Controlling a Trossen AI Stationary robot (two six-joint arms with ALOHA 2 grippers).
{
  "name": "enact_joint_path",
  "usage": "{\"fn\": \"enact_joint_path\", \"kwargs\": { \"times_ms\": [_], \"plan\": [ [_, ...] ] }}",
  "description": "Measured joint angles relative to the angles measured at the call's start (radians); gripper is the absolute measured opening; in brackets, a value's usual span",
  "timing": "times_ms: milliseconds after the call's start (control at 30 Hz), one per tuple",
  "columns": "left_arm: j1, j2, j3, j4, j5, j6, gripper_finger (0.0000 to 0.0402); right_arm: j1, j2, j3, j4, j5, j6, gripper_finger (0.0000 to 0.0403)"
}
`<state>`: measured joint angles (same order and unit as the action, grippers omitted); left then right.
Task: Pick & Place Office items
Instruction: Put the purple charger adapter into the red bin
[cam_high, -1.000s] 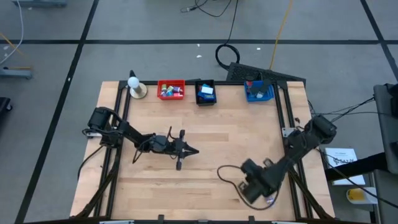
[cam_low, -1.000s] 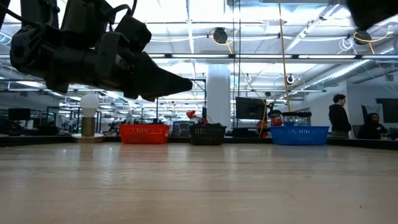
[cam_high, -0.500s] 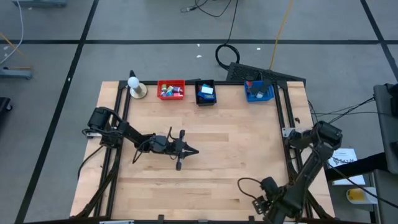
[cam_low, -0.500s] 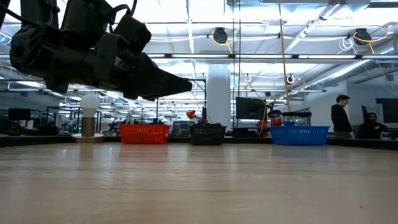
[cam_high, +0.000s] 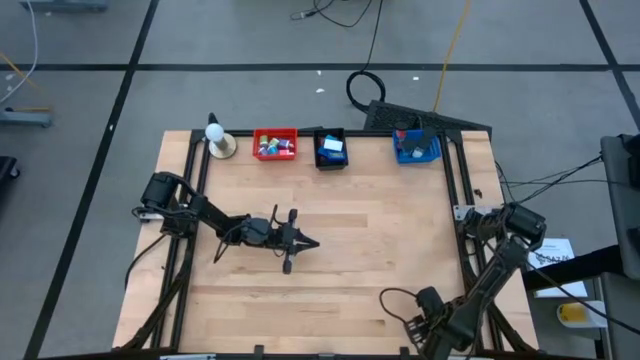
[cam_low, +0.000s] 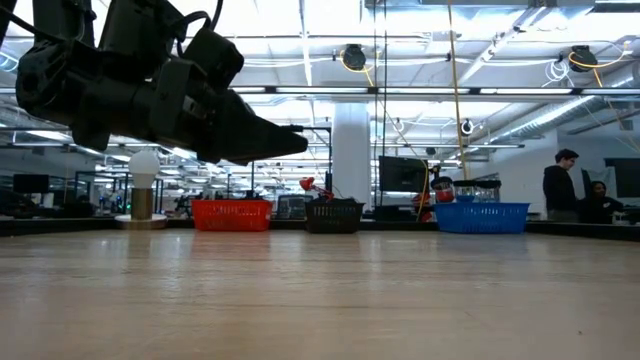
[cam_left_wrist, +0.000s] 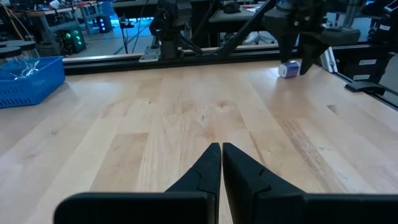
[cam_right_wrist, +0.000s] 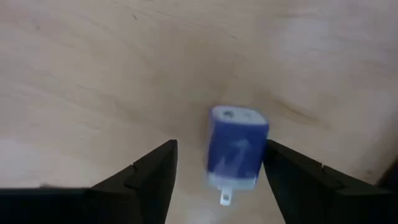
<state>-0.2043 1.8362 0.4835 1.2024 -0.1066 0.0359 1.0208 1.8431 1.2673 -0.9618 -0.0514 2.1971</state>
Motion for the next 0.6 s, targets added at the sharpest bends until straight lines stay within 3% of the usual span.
{"fn": "enact_joint_path", "kwargs": {
  "times_ms": [133, 267, 367, 467, 600],
  "plan": [
    [0.000, 0.000, 0.000, -0.004, 0.000, -0.007, 0.0024, -0.002, 0.000, -0.047, 0.074, -0.002, -0.013, 0.0197],
    [0.013, -0.005, -0.021, 0.012, 0.000, -0.038, 0.0024, -0.006, -0.002, -0.064, 0.107, -0.001, -0.052, 0.0134],
    [0.033, -0.054, -0.079, 0.044, 0.000, -0.055, 0.0024, -0.029, -0.014, -0.056, 0.067, 0.000, -0.119, 0.0125],
    [0.045, -0.154, -0.169, 0.067, -0.006, -0.068, 0.0024, -0.092, -0.054, -0.023, -0.037, 0.059, -0.244, 0.0125],
    [0.045, -0.301, -0.288, 0.078, -0.059, -0.060, 0.0024, -0.268, -0.113, -0.012, -0.121, 0.192, -0.544, 0.0125]
  ]
}}
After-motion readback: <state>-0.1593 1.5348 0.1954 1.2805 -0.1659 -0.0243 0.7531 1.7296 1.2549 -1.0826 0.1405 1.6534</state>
